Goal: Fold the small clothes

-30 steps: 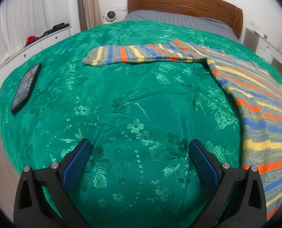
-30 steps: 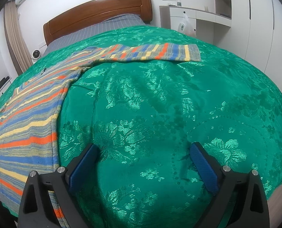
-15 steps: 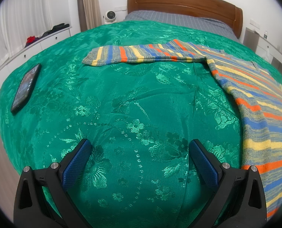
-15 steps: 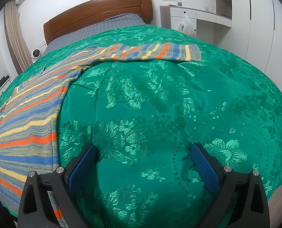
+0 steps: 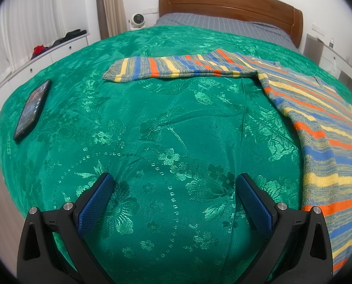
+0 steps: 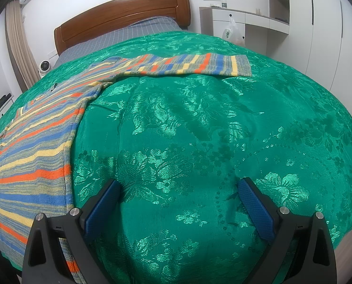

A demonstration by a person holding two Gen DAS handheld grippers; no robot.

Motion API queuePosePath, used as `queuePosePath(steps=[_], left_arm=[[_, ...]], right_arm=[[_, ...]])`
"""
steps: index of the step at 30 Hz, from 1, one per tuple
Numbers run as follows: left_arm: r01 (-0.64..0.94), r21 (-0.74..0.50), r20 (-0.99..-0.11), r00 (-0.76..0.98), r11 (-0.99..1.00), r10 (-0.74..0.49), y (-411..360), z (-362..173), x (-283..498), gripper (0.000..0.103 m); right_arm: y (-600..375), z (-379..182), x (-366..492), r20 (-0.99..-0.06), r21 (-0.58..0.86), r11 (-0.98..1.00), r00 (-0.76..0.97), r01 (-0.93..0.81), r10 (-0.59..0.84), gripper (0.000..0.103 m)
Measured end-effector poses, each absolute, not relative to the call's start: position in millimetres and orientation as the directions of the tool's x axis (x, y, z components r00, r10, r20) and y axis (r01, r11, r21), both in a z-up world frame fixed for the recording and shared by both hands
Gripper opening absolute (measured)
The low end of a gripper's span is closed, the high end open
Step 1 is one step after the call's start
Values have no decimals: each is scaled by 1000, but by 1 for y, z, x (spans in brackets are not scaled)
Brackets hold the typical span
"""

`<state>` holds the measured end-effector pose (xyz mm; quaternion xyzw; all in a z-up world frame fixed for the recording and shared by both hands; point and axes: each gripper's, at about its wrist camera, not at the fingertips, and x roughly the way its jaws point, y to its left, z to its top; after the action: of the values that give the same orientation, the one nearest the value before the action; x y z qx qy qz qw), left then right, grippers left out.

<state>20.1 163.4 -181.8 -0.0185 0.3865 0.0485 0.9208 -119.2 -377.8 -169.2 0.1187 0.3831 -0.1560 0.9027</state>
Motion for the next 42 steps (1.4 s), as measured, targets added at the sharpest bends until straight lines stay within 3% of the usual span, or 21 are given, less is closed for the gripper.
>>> queuePosePath(steps=[42], left_arm=[[-101, 4, -713, 697, 995, 74, 163, -182, 20, 103]], right_arm=[[-375, -169, -116, -744, 65, 925, 635, 375, -206, 101]])
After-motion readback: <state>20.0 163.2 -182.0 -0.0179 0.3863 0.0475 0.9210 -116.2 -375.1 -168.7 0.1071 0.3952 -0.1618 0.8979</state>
